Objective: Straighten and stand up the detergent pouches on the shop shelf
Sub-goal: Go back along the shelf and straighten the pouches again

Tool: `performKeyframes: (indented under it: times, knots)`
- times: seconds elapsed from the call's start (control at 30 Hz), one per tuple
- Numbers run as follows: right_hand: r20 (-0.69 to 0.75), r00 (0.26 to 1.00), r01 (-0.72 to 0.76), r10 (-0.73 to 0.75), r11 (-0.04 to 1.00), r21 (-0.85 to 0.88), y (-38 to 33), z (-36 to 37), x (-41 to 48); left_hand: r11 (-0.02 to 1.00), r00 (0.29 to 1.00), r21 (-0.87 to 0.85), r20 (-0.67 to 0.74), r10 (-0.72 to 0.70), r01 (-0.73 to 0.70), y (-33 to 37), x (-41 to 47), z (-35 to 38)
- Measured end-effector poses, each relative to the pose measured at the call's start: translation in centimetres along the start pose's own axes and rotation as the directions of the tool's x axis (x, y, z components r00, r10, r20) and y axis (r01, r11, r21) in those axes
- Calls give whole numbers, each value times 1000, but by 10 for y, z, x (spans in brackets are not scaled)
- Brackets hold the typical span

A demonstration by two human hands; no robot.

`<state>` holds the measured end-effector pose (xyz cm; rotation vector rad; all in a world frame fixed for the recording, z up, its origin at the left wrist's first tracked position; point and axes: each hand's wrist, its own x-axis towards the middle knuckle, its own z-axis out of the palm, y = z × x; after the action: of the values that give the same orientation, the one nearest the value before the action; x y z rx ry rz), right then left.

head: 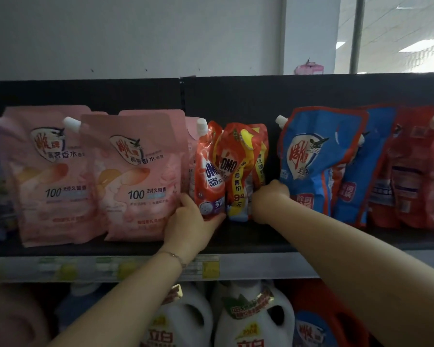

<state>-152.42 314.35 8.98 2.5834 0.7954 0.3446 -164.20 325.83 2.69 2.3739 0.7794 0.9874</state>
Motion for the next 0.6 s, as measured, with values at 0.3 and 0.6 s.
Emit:
performKeyframes:
  times: [0.3,0.6]
  knots:
    - [24,979,-73,204,237,969,-40,18,34,967,995,-252,-83,-56,33,-3,0,15]
    - [-33,999,17,43,331,943,-13,34,56,964,998,-265,-48,-46,32,-7,6,18]
